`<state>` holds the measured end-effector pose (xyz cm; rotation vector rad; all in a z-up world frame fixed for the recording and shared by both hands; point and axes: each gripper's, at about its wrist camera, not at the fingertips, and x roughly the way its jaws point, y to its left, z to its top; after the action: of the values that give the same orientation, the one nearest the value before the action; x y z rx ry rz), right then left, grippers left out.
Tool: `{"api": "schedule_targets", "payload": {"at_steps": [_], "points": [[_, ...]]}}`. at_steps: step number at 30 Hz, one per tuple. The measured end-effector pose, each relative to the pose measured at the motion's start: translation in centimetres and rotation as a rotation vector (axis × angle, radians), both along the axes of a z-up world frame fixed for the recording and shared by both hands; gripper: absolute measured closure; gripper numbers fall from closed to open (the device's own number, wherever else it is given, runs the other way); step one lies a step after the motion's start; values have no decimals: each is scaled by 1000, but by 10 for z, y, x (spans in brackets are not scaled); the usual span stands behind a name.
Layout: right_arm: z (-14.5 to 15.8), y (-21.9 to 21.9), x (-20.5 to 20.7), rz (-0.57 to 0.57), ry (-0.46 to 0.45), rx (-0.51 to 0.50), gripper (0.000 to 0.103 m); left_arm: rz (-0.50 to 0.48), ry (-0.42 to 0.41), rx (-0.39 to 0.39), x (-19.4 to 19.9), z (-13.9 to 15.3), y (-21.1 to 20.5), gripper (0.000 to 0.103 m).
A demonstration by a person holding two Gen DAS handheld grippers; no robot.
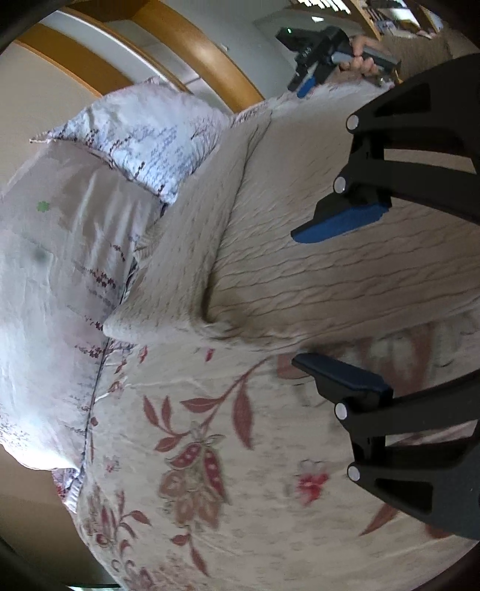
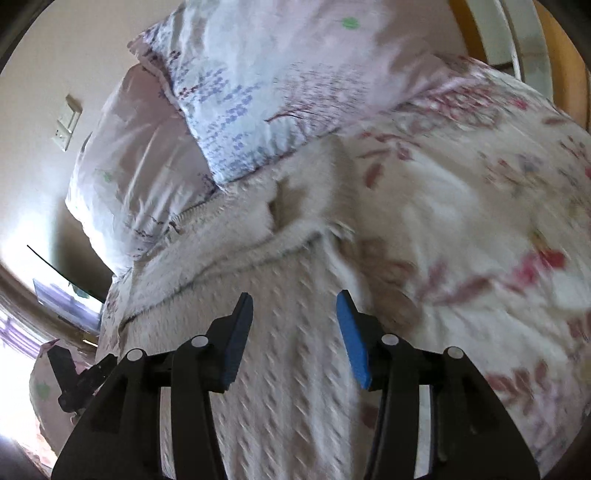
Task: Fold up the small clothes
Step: 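Grasp the sweater hem with both grippers, then lift the hem and fold it toward the collar with both grippers, release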
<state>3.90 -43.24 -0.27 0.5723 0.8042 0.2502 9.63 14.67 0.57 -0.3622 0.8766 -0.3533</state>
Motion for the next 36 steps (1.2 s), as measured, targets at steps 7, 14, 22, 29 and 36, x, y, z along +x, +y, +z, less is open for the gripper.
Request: {"api": "schedule_targets", "payload": {"at_steps": [7, 14, 22, 29, 36], "points": [[-21, -20, -27, -6, 45, 88, 54, -30, 0, -68, -29, -4, 2, 48], [-32, -12, -51, 89, 45, 191, 55, -73, 17, -164, -61, -11, 0, 61], [-37, 8, -82, 221, 34, 256, 63, -136, 28, -257, -99, -21, -5, 72], [-44, 25, -107, 300, 43, 242, 72, -162, 23, -339, -122, -28, -5, 73], [-46, 29, -123, 316, 23, 214, 82, -181, 20, -312, -131, -28, -10, 75]]}}
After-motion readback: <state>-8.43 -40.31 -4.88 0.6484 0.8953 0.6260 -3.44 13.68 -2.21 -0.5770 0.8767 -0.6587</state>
